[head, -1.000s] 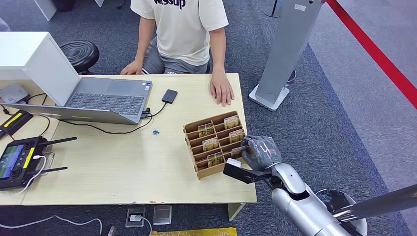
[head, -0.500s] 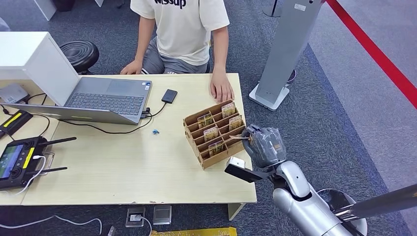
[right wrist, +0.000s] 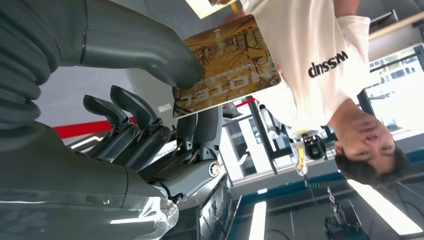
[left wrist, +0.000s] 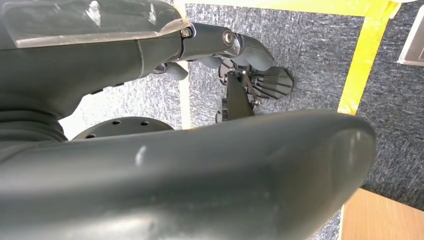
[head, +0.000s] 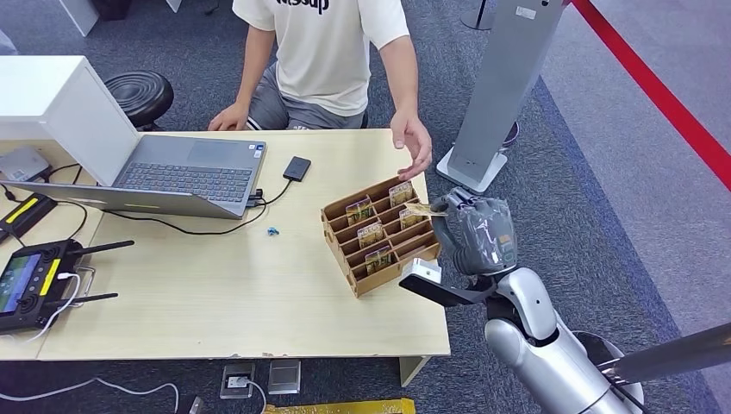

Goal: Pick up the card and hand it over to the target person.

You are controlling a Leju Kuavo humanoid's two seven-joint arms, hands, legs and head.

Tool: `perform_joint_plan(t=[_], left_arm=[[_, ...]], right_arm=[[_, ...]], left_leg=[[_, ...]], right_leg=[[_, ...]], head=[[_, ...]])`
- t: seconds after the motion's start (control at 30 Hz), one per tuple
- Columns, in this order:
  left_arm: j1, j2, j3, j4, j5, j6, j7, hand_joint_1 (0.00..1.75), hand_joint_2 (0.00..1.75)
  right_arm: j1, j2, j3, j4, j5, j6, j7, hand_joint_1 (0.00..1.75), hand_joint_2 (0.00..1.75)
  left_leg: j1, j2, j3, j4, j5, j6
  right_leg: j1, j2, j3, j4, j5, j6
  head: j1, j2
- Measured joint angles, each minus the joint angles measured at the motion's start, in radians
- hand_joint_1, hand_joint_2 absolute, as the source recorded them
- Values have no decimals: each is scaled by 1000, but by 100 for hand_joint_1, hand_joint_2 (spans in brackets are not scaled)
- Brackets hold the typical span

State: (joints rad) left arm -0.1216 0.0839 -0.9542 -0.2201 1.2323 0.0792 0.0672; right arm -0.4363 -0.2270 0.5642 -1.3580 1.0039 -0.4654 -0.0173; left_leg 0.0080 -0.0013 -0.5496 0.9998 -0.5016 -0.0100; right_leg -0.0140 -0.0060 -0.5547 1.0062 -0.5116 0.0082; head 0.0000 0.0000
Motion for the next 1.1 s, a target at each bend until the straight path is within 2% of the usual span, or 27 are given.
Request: perform_joint_plan(t=[0.3,0.47,0.53,0.6,0.67,0.8,1.03,1.1], left_arm=[[-1,0,-20,-3,-16,-6,-6,0,0],[-2,-1,-27,-1,-20,-8,-8,0,0],[-2,-2,-28,-1,-20,-9,-8,0,0],[-2,-1,-29,0,-19,-9,-7,0,0],[-2,2,-26,0,-16,-11,-6,0,0],[-2,7,-21,1,-10,-14,-7,0,0],[-1,8,4,5,17,-2,-4,0,0],[-1,7,11,4,24,0,-1,0,0]], right_arm=[[-179,93,25,275,25,-83,-13,175,175],[-248,114,59,405,77,-101,-4,174,175],[-252,121,67,430,80,-81,5,129,175],[-244,122,71,434,63,-33,19,43,175],[-220,118,65,406,10,31,26,0,175],[-167,100,44,328,-88,101,22,0,175],[52,13,-60,5,-602,346,-21,0,175],[96,-13,-64,-52,-668,391,-9,0,175]], left_leg=[[0,4,1,-1,1,0],[0,3,0,0,0,0],[0,2,1,-1,1,0],[0,1,1,-1,1,0],[0,1,1,-1,0,0],[1,-2,1,0,0,0],[1,-8,-1,1,0,0],[1,-9,-1,0,0,0]], right_leg=[[0,4,-1,0,2,0],[0,3,0,1,1,0],[0,2,1,-1,1,0],[0,1,1,-1,1,0],[0,0,1,-1,0,0],[1,-2,2,-1,-1,0],[1,-8,2,0,-2,1],[1,-9,3,-1,-2,1]], head=[[0,0],[0,0],[0,0],[0,0],[0,0],[0,0],[0,0],[0,0]])
